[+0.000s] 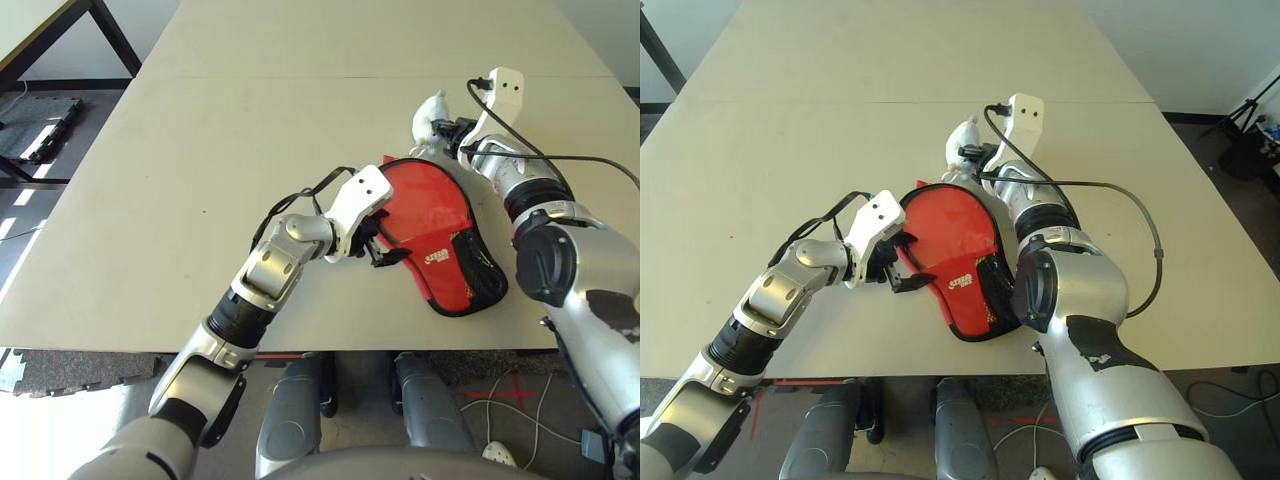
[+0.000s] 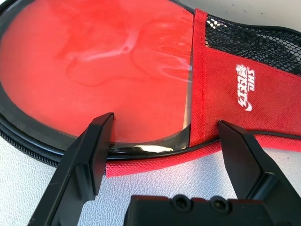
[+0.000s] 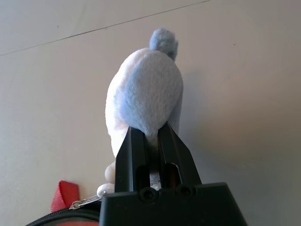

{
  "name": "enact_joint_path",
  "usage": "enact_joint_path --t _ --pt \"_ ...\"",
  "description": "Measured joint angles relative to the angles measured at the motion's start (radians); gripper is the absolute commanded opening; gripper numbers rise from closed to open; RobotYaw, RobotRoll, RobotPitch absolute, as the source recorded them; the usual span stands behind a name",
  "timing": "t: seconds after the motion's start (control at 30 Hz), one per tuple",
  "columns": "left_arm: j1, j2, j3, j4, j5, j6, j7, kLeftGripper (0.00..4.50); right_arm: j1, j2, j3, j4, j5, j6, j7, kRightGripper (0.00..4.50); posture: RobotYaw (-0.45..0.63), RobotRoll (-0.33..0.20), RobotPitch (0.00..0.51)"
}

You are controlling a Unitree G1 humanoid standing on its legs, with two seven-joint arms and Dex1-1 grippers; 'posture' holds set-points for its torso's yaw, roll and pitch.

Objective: Store the ping-pong paddle in its case and zip it.

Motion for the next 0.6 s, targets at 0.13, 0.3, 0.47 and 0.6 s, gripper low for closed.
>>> enact_joint_path --t 0.13,0.3,0.47,0.6 --pt "-0.008 0.001 -0.004 0.01 -0.006 -0.001 0.0 4.5 0.009 -0.033 0.003 -0.004 -0.002 0.0 0.026 0.0 -0.04 0.0 0.233" --pt "-0.014 -0.004 -0.009 0.023 -0.008 -0.008 0.0 4.5 0.033 -0.085 0.024 -0.03 -0.009 0.005 0.082 0.0 -0.06 0.0 0.234" --pt "-0.022 -0.012 -0.012 0.036 -0.008 -0.012 0.0 4.5 0.055 -0.139 0.052 -0.049 -0.016 0.028 0.142 0.0 -0.06 0.0 0.234" --pt "-0.029 -0.018 -0.017 0.051 -0.008 -0.021 -0.001 4.5 0.073 -0.186 0.084 -0.083 -0.03 0.063 0.213 0.0 -0.07 0.0 0.232"
